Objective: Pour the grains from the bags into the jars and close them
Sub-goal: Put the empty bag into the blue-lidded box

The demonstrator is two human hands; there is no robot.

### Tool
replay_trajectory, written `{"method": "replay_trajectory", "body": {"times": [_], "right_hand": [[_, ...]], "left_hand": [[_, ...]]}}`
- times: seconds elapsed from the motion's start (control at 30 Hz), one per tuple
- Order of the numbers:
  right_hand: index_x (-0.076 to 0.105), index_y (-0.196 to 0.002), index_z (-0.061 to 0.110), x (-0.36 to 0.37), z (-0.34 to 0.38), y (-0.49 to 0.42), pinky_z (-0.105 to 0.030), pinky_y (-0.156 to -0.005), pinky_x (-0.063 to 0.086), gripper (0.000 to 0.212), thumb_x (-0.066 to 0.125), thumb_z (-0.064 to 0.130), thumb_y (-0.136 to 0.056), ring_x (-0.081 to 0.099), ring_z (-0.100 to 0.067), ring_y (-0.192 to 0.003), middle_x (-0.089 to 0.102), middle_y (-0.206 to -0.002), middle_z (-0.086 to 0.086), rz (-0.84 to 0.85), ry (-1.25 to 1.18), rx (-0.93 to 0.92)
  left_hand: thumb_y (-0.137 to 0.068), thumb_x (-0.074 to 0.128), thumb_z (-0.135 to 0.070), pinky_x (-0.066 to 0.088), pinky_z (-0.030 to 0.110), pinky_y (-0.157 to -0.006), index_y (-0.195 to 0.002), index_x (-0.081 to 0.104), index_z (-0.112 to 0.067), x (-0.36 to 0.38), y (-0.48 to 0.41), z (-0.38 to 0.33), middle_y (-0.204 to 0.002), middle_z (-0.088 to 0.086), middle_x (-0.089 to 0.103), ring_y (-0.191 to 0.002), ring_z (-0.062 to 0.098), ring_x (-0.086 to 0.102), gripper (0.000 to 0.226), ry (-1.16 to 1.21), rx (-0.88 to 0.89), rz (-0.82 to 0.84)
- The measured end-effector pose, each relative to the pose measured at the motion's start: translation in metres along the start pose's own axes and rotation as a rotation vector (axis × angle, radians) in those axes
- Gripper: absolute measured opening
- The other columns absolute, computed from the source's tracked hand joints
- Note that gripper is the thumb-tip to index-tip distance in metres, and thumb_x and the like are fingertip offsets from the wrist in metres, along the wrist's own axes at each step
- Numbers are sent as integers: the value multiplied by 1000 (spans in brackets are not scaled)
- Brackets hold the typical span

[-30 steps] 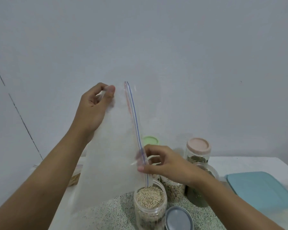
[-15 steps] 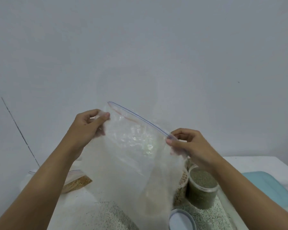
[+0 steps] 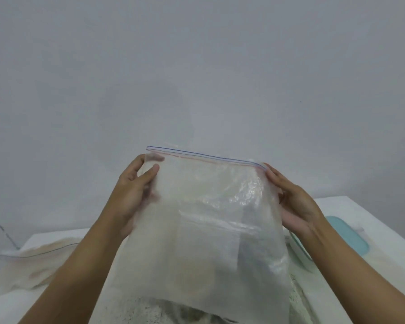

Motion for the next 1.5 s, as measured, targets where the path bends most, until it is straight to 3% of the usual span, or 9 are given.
{"method": "replay_trajectory", "body": {"times": [0.2, 0.33, 0.5, 0.7, 0.83, 1.0, 1.2, 1.33, 1.5], "right_hand": [[72, -112, 9, -34, 44, 12, -27, -79, 59, 21, 67, 13, -92, 74, -14, -97, 75, -102, -5, -86, 111, -26], [80, -98, 10, -76, 80, 18, -31, -101, 52, 16, 73, 22, -91, 74, -12, -102, 77, -102, -3, -181, 206, 40], [76, -102, 12, -130, 128, 22, -31, -89, 55, 15, 70, 22, -93, 74, -18, -92, 75, -101, -5, -126, 219, 134], [67, -105, 19, -205, 158, 20, -26, -60, 42, 14, 63, 32, -99, 55, -12, -65, 59, -80, 0, -153, 529, 115], [64, -84, 17, -244, 169, 26, -20, -47, 35, 20, 62, 28, -101, 48, -10, -53, 56, -66, 2, -251, 741, 45], [72, -91, 12, -295, 160, 34, -25, -63, 49, 18, 65, 26, -100, 61, -13, -68, 67, -77, 1, -326, 942, -8], [78, -95, 11, -337, 150, 50, -40, -72, 55, 13, 69, 19, -97, 68, -27, -78, 76, -88, -13, -287, 954, 37], [78, -101, 10, -349, 149, 51, -43, -76, 60, 11, 69, 13, -97, 73, -28, -83, 77, -95, -14, -285, 905, 37], [76, -100, 8, -361, 146, 41, -42, -77, 59, 10, 67, 10, -97, 71, -24, -82, 76, -97, -16, -305, 944, 38]], "left_hand": [[-107, 49, -30, 33, 32, -60, -116, 64, -34, 61, 2, 3, -72, 7, 42, -57, 14, 37, 18, 15, 18, 30], [-106, 49, -37, 30, 36, -64, -118, 63, -40, 115, 5, 14, -84, 10, 49, -72, 26, 36, 19, 27, -2, 38], [-106, 47, -34, 30, 22, -44, -115, 63, -37, 186, 15, 38, -65, 0, 49, -49, 11, 32, 18, 63, -47, -36], [-108, 46, -26, 45, 21, -43, -114, 61, -31, 265, 39, 71, -70, -3, 66, -54, 11, 60, 17, 73, -124, -112], [-106, 50, -26, 52, 34, -64, -124, 60, -35, 285, 50, 106, -90, 14, 70, -74, 24, 62, 22, -87, -130, -115], [-105, 50, -27, 43, 19, -52, -106, 63, -24, 300, 71, 143, -64, -1, 62, -53, 8, 55, 13, -372, -93, -35], [-95, 39, -72, 51, 31, -66, -74, 79, -19, 304, 77, 172, -74, 6, 72, -65, 22, 64, 70, -367, -315, -103], [-107, 43, -42, 59, 51, -76, -92, 74, -7, 314, 71, 189, -81, 8, 78, -71, 28, 75, 49, -417, -422, 27], [-106, 33, -55, 54, 28, -58, -103, 74, -15, 324, 73, 204, -90, 14, 78, -74, 33, 74, 57, -197, -702, -7]]}}
Point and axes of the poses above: each hand's wrist, its own y-axis away from the middle knuckle, its own x-axis out of the palm, z = x × y, the point moved 4 cm from there along -y, towards the middle knuckle
